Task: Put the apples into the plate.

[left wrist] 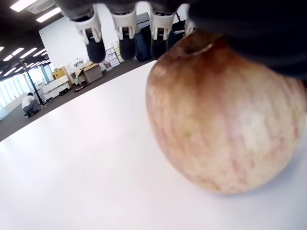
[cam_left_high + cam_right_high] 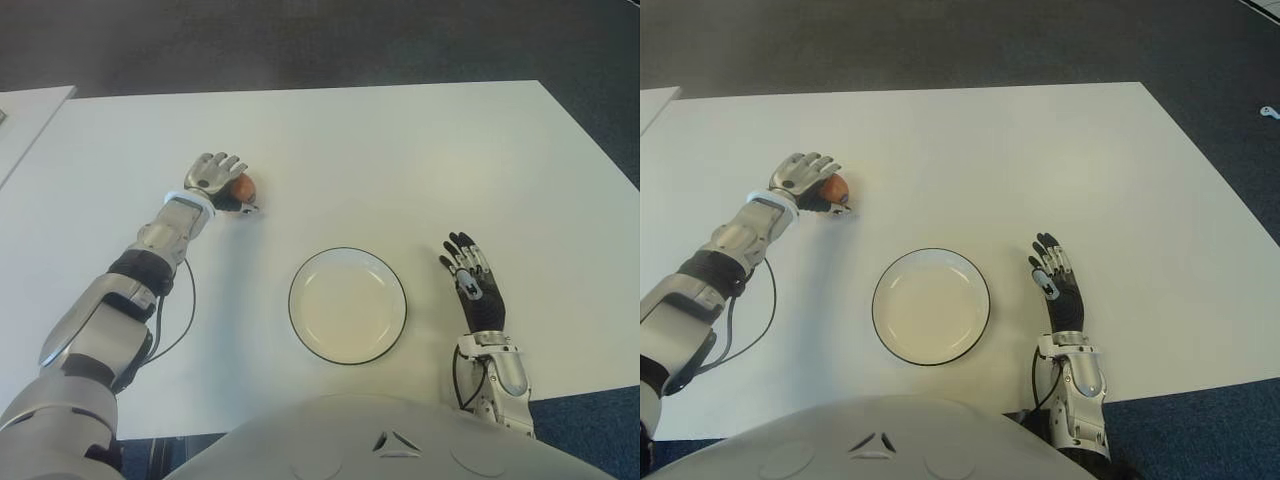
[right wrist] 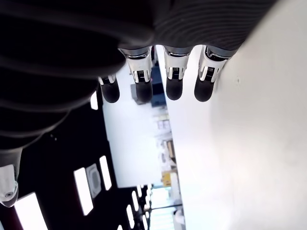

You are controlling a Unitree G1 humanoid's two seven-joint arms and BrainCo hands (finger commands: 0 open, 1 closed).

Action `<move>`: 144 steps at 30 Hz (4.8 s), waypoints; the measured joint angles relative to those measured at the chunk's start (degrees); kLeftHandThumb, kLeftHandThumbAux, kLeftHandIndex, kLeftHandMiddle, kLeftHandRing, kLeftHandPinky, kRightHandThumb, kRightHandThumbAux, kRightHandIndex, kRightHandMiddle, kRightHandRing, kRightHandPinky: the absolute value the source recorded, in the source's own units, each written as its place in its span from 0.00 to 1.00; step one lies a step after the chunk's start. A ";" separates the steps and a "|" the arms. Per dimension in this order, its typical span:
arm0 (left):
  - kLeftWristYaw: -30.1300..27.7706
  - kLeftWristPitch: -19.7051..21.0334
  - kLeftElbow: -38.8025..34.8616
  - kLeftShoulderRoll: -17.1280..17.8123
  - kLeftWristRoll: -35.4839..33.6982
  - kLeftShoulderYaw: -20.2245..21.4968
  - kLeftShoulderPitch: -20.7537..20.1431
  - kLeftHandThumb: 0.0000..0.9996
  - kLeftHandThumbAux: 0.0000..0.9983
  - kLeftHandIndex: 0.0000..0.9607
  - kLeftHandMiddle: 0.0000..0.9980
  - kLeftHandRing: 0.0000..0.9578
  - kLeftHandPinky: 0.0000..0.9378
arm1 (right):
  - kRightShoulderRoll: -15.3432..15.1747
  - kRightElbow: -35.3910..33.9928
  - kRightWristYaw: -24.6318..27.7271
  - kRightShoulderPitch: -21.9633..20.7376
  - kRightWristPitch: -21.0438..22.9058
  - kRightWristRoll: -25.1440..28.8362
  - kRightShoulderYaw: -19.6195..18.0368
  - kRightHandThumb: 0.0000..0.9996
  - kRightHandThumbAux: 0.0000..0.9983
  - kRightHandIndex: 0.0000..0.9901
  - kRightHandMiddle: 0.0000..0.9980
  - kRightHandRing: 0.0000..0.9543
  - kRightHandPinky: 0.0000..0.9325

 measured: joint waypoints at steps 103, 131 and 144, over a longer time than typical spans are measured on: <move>-18.97 11.07 -62.91 0.96 -14.83 18.46 5.03 0.86 0.67 0.42 0.54 0.90 0.90 | -1.14 5.25 0.84 -6.84 -0.56 0.01 -1.30 0.25 0.51 0.10 0.11 0.04 0.01; -24.76 7.03 -62.99 -6.50 -17.30 17.08 6.18 0.86 0.66 0.42 0.54 0.88 0.89 | -0.18 5.71 -0.55 -7.28 -1.42 -1.41 0.41 0.25 0.50 0.09 0.11 0.04 0.01; -24.77 6.18 -62.94 -6.50 -17.33 18.29 6.91 0.86 0.66 0.42 0.54 0.88 0.89 | 0.11 5.65 -0.92 -7.21 -1.69 -1.79 0.81 0.25 0.50 0.09 0.11 0.04 0.01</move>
